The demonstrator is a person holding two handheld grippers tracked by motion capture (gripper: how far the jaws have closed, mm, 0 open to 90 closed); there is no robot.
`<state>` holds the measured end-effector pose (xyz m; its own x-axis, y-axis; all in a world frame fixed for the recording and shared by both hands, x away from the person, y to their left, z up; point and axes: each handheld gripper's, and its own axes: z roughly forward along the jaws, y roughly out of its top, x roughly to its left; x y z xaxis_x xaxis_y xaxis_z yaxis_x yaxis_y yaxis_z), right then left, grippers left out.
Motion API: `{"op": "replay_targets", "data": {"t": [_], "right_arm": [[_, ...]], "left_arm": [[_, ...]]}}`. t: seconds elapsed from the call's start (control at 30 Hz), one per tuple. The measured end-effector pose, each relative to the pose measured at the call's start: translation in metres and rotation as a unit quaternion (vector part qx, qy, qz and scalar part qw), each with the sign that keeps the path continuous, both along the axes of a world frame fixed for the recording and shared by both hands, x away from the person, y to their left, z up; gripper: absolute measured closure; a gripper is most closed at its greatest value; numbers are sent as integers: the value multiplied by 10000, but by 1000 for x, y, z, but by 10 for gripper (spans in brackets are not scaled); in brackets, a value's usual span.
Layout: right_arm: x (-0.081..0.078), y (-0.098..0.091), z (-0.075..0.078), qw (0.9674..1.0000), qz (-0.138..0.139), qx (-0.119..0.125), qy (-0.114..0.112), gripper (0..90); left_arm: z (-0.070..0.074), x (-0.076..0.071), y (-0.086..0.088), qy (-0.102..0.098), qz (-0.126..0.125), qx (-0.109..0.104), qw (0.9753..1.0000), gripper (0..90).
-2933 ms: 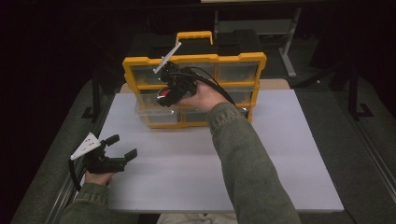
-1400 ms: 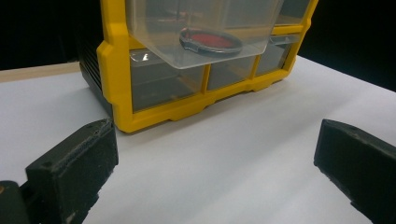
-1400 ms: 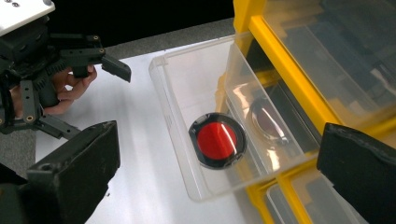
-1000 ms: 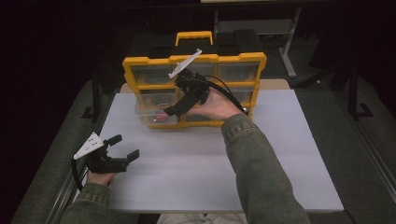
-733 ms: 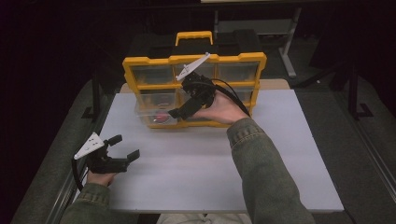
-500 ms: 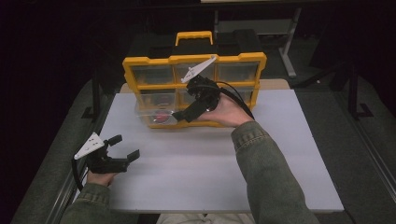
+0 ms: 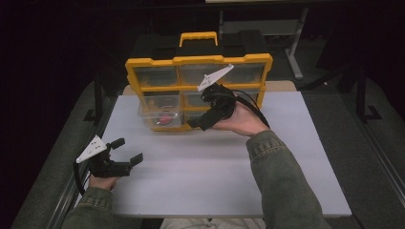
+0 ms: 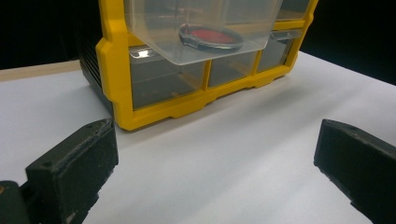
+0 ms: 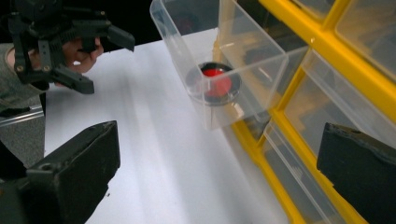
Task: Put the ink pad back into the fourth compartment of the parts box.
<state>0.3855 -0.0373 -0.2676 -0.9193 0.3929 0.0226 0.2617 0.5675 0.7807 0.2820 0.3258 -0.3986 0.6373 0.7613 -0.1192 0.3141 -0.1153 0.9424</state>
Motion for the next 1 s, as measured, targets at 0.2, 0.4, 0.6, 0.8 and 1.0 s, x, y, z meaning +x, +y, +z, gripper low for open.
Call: {"op": "replay_targets", "data": {"t": [0.2,0.4,0.6,0.8,1.0], "right_arm": [[-4,-12,-10,9999,-92,55,0,0],[-7,-25,-19,9995,-212,230,-7,0],[-12,-37,-25,9991,-310,299,-10,0],[-19,-47,-34,9987,-390,334,-30,0],[-24,-59,-45,9980,-497,393,-49,0]], "left_arm": [[0,0,-1,0,-8,13,10000,0],[0,-1,-1,3,-26,34,10000,0],[-1,-1,-1,12,-28,45,10000,0],[-1,-1,-1,8,-22,58,10000,0],[-1,-1,-2,9,-22,77,10000,0]]}}
